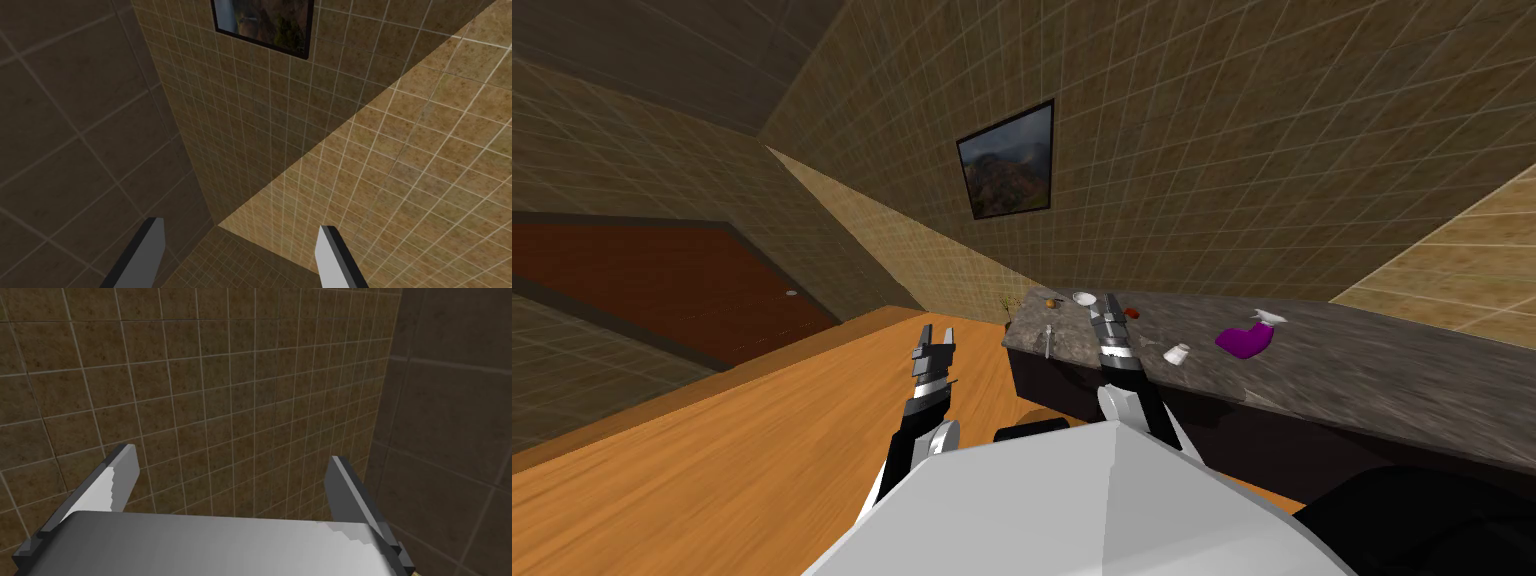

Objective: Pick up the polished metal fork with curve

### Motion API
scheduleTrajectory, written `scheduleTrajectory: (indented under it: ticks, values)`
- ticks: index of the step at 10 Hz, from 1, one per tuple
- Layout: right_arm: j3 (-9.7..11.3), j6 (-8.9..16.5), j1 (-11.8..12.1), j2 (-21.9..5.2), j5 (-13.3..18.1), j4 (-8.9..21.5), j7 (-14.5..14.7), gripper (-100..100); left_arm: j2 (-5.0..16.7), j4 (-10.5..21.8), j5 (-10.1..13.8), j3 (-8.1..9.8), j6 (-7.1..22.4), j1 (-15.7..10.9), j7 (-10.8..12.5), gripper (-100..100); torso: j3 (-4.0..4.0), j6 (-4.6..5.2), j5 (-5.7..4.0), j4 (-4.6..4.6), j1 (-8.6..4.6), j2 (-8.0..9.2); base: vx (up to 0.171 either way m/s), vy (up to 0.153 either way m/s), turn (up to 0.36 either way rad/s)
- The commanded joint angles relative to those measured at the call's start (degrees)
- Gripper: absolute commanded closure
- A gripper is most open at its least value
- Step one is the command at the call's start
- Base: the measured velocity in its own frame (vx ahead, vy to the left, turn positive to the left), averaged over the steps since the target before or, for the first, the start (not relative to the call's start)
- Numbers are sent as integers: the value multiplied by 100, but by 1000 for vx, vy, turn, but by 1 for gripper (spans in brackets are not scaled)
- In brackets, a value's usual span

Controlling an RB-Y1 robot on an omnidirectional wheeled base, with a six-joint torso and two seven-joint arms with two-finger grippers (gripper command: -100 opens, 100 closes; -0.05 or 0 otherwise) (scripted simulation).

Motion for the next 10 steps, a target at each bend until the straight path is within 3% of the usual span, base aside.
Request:
scheduleTrajectory:
  ticks: [1, 5, 10]
  values:
    - [8, -3, 43, -232, 73, 4, 65, -100, 0, 0, 0, 0, 0, 0, 0, 0, 0, 0, 0, 0, 0, 0, -17, 37, 70]
    - [25, -12, 325, -904, 503, 52, 429, -100, -1, 0, 0, -1, 0, -1, 0, 0, 15, -1, 10, 5, 47, 26, -53, 112, 132]
    - [-1, -19, 1019, -1705, 1389, 207, 1165, -100, -2, 0, 0, -2, 0, -1, 0, 0, 14, -2, 15, 5, 66, 24, -49, 173, 209]
